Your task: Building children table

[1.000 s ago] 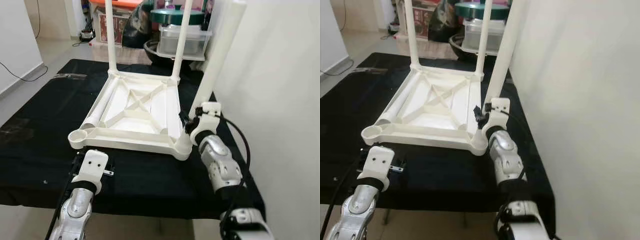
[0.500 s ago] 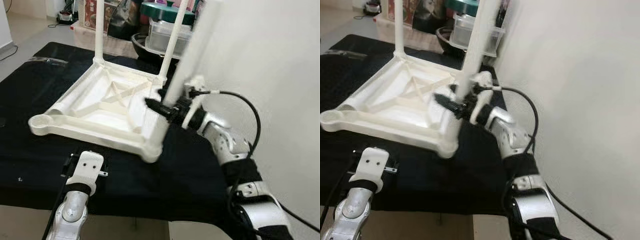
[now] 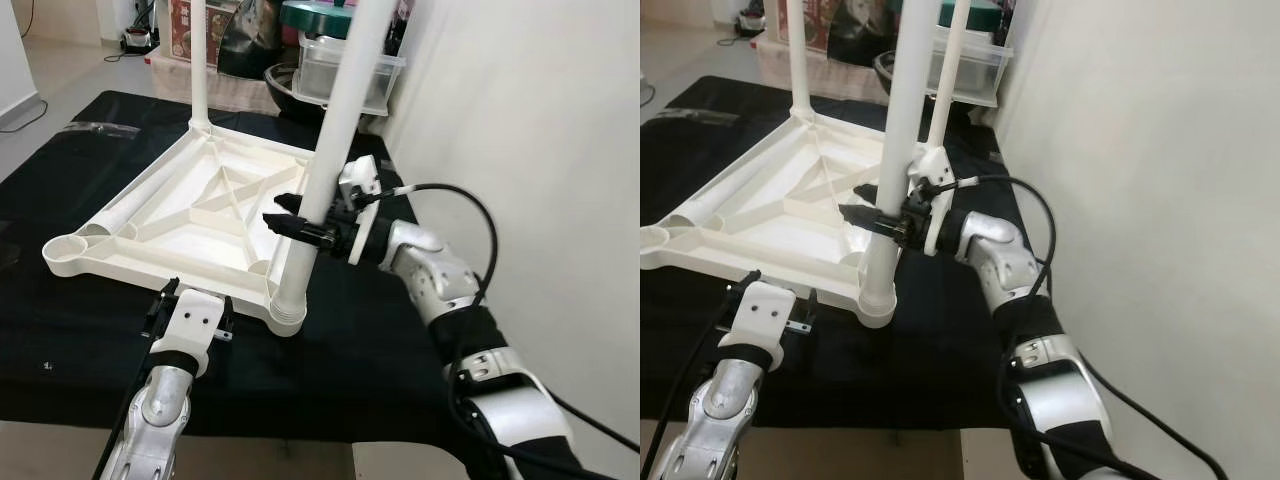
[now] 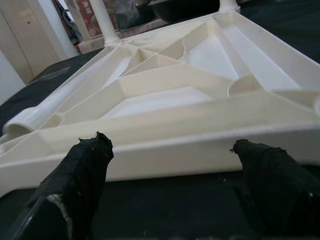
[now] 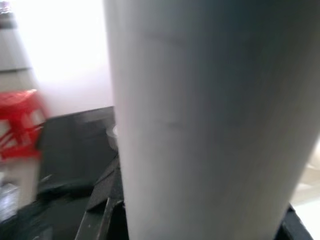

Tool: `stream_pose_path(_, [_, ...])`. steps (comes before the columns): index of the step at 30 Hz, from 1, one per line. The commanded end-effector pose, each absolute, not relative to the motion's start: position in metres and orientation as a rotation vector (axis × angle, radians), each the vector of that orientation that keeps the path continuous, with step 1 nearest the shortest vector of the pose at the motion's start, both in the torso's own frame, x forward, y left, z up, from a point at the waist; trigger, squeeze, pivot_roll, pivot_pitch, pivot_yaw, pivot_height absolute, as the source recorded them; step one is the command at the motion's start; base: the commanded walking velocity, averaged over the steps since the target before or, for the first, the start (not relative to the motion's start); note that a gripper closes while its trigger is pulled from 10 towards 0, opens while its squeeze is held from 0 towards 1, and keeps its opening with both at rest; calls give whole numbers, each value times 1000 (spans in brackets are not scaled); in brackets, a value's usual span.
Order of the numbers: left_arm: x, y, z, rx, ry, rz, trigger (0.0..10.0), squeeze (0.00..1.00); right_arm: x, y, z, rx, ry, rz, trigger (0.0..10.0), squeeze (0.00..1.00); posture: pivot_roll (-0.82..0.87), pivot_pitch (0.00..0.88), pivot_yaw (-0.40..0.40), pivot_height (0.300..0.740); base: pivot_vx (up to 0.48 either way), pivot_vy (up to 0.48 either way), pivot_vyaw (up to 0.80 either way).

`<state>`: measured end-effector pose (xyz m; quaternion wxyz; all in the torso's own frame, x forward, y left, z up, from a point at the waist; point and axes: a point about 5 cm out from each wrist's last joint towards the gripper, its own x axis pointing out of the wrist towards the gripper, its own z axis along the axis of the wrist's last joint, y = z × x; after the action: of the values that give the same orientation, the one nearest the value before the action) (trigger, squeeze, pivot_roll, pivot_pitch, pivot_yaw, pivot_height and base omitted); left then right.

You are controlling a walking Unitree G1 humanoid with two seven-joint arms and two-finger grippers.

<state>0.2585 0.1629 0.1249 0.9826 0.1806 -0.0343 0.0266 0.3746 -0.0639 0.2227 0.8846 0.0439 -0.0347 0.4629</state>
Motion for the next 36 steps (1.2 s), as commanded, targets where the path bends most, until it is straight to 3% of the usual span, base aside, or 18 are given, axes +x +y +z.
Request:
stream_pose_path(1, [254,160,117,355,-34,35,10000,0,391,-108,179,118,156,470,0,0,126,0,-151,740,0,0,0])
stream_pose_path(2, [254,160,117,355,-34,35,10000,0,391,-108,179,118,156,470,0,0,126,0,-151,740,0,0,0])
stream_pose_path(4, [255,163,118,357,-32,36,10000,0,380,-140,152,224,240,66,0,0,109,0,-131,740,0,0,0])
stream_pose_path(10, [257,164,119,357,-27,32,10000,0,356,-149,134,231,262,-117,0,0,94,0,-108,740,0,0,0])
stream_pose_path(11, [257,163,118,356,-23,26,10000,0,351,-139,134,231,269,-66,5922,0,86,0,-99,740,0,0,0])
stream_pose_path(12, [257,163,117,355,-20,22,10000,0,348,-129,139,230,258,5,10000,0,72,0,-90,740,0,0,0])
stream_pose_path(17, [258,162,116,352,-16,17,10000,0,350,-111,155,268,183,167,10000,0,66,0,-88,740,0,0,0])
stream_pose_path(18, [258,161,116,350,-16,17,10000,0,354,-105,172,299,109,266,10000,1000,65,0,-88,740,0,0,0])
stream_pose_path(19, [259,161,116,347,-17,17,10000,0,358,-97,190,324,45,411,10000,1000,65,0,-89,740,0,0,0])
stream_pose_path(21, [259,160,115,345,-17,18,10000,0,361,-94,202,334,7,506,10000,1000,65,0,-93,740,0,0,0])
stream_pose_path(22, [260,160,115,343,-17,19,10000,0,362,-92,216,309,-43,644,10000,0,70,0,-97,740,0,0,0])
stream_pose_path(24, [260,160,115,343,-17,19,10000,0,362,-92,216,309,-43,644,10000,0,70,0,-97,740,0,0,0])
stream_pose_path(27, [260,160,114,341,-17,25,10000,0,346,-91,229,223,-90,1106,10000,0,90,0,-116,740,0,0,0])
stream_pose_path(31, [260,160,114,341,-17,29,10000,0,336,-87,222,189,-61,1277,10000,0,99,0,-124,740,0,0,0])
stream_pose_path(32, [260,160,114,342,-18,30,10000,0,333,-83,218,180,-46,1315,8196,0,102,0,-125,740,0,0,0])
stream_pose_path(34, [260,160,114,342,-18,30,10000,0,333,-83,218,180,-46,1315,8196,0,102,0,-125,740,0,0,0])
stream_pose_path(36, [260,161,114,345,-17,34,10000,0,338,-72,207,145,-50,1245,0,0,104,0,-120,740,0,0,0])
